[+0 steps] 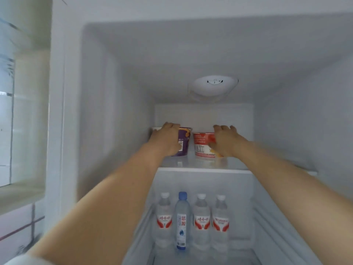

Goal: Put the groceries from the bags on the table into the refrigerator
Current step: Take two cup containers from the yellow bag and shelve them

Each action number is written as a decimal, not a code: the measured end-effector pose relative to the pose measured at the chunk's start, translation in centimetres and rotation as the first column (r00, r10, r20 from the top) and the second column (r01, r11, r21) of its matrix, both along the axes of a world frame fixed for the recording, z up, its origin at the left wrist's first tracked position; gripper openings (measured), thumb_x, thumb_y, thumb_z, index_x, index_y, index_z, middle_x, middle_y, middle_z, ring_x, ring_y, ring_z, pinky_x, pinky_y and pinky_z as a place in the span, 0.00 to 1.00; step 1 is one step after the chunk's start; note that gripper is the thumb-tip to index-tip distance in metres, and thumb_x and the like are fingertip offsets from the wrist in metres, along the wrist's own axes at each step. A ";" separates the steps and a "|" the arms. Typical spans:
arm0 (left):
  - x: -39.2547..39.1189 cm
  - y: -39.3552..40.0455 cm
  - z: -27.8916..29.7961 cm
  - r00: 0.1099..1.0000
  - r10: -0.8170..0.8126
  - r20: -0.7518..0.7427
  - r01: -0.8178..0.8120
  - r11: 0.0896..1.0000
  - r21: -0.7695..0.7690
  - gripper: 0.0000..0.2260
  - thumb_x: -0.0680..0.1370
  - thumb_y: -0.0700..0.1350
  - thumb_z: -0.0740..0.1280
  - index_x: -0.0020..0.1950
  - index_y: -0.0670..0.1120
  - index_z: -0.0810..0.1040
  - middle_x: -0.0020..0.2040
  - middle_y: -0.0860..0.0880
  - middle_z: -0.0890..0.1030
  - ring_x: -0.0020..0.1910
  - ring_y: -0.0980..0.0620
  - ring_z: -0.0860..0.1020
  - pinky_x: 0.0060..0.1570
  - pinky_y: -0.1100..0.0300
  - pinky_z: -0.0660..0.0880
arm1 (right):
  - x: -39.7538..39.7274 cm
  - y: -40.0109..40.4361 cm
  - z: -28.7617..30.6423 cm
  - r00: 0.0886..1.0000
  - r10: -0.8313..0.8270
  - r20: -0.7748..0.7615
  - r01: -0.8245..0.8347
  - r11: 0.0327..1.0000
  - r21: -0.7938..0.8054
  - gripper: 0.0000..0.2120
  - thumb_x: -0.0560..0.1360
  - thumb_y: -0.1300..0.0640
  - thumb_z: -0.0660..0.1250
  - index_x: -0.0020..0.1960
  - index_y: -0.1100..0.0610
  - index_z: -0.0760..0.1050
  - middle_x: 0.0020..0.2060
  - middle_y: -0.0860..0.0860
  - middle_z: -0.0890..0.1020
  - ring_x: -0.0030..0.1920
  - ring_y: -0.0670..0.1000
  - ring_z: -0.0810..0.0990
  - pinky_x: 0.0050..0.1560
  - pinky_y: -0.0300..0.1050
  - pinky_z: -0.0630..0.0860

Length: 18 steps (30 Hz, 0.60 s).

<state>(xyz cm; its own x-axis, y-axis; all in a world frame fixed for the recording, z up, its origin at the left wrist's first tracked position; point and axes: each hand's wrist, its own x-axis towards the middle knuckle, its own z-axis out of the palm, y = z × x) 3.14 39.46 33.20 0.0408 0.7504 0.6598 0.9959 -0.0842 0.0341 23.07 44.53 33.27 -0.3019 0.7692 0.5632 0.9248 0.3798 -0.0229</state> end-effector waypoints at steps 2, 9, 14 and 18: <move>0.3 -1.7 -0.4 0.992 -0.077 0.101 0.074 0.997 0.034 0.18 0.71 0.45 0.71 0.60 0.46 0.76 0.59 0.45 0.78 0.60 0.45 0.77 0.56 0.56 0.74 | 0.1 -2.5 -0.5 1.000 -0.011 0.022 0.011 1.000 0.015 0.27 0.77 0.47 0.61 0.70 0.60 0.61 0.65 0.60 0.70 0.66 0.64 0.66 0.64 0.61 0.68; 2.1 -10.0 -2.0 0.946 -0.245 0.213 0.208 0.961 0.182 0.12 0.75 0.39 0.66 0.58 0.44 0.77 0.52 0.41 0.83 0.52 0.40 0.80 0.52 0.49 0.77 | 1.3 -12.0 -2.8 0.999 0.041 0.020 -0.044 0.976 0.214 0.19 0.79 0.53 0.59 0.66 0.60 0.65 0.60 0.59 0.72 0.58 0.62 0.72 0.51 0.53 0.72; 4.4 -16.7 -6.5 0.862 -0.408 0.303 0.314 0.896 0.314 0.10 0.77 0.41 0.65 0.58 0.46 0.78 0.48 0.47 0.84 0.49 0.44 0.81 0.50 0.52 0.77 | 1.6 -19.1 -7.0 0.983 0.110 -0.144 -0.066 0.958 0.279 0.16 0.78 0.55 0.59 0.63 0.61 0.70 0.59 0.58 0.73 0.56 0.62 0.75 0.51 0.52 0.75; 5.8 -22.1 -12.6 0.785 -0.484 0.387 0.407 0.873 0.268 0.09 0.79 0.43 0.64 0.59 0.49 0.76 0.46 0.53 0.82 0.48 0.51 0.79 0.51 0.54 0.77 | 1.7 -25.6 -11.8 0.873 0.195 -0.446 -0.132 0.977 0.168 0.18 0.78 0.55 0.63 0.66 0.59 0.70 0.63 0.55 0.74 0.60 0.56 0.75 0.61 0.48 0.71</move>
<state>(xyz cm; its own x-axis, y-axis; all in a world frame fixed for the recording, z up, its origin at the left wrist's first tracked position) 8.97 17.35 20.58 0.0284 0.6005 0.7991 0.7313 -0.5575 0.3930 24.82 18.95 21.44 -0.1015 0.6430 0.7591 0.7468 0.5534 -0.3689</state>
